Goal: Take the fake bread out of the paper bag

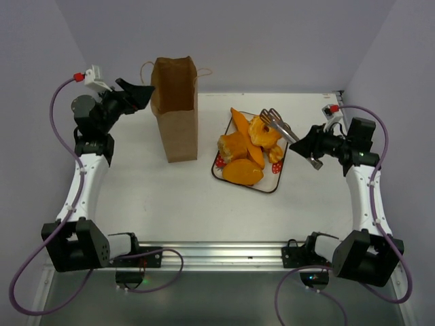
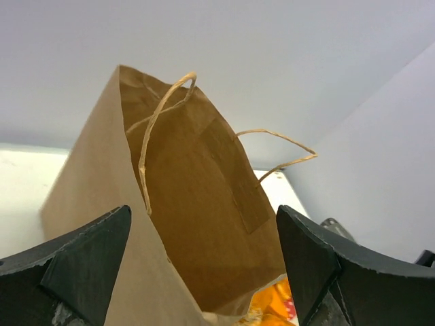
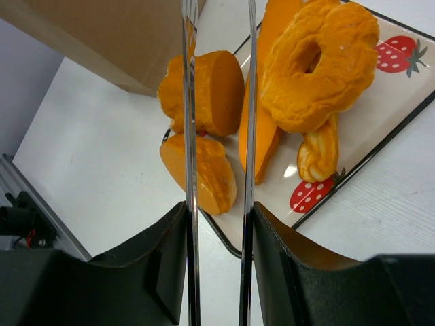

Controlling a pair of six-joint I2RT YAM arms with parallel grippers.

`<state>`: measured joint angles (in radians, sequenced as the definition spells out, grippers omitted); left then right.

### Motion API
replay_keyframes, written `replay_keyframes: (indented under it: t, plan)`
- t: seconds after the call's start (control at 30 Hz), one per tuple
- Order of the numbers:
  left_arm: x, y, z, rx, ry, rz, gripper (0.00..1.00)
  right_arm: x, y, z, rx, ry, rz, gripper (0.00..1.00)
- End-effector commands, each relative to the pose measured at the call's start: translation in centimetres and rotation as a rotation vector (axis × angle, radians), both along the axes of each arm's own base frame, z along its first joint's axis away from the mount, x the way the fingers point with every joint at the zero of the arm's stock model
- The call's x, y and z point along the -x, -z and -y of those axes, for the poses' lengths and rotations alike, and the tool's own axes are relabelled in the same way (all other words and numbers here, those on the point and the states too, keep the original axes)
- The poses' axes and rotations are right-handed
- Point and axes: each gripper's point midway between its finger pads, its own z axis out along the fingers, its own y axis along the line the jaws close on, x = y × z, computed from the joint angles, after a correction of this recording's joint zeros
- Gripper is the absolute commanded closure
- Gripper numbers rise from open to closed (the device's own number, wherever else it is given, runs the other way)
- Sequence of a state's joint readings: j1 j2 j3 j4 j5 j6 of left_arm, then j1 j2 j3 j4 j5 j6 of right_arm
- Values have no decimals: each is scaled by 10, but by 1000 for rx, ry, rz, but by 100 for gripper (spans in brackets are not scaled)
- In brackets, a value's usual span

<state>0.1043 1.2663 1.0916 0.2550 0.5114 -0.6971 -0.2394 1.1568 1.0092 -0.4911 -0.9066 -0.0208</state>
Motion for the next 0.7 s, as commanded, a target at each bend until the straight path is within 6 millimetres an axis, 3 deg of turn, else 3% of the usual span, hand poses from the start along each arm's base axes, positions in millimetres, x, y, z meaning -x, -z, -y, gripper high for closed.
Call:
replay_keyframes:
  t: [0.0,0.07,0.1,0.13,0.17,0.2,0.23,0.27,0.3,0.37,0.47,0.67]
  plan:
    - [29,-47,-16,-142,-106,148,8,-13,-12,15,12,49,41,57]
    - [40,-32,-24,-172,-154,142,6,-18,-12,22,17,74,38,58]
    - [59,-42,-23,-208,-166,200,6,-20,-11,30,23,101,33,57]
    - [67,-39,-25,-225,-181,210,6,-23,-7,36,31,124,23,58]
    - [70,-18,-31,-237,-216,170,6,-26,-6,43,44,151,17,58]
    - [88,-26,-33,-253,-243,209,5,-29,-4,52,53,181,12,58]
    - [94,-21,-38,-283,-269,210,5,-31,0,58,71,204,6,58]
    - [97,-1,-44,-294,-299,157,5,-36,9,72,123,252,-3,58]
    - [105,0,-45,-303,-311,165,4,-38,13,80,150,285,-7,58]
    - [109,19,-46,-330,-309,133,4,-42,25,95,211,335,-8,58]
    - [113,66,-51,-366,-327,55,4,-49,40,129,353,450,-15,58]
    - [114,119,-48,-413,-311,-34,4,-61,69,163,518,502,-43,58]
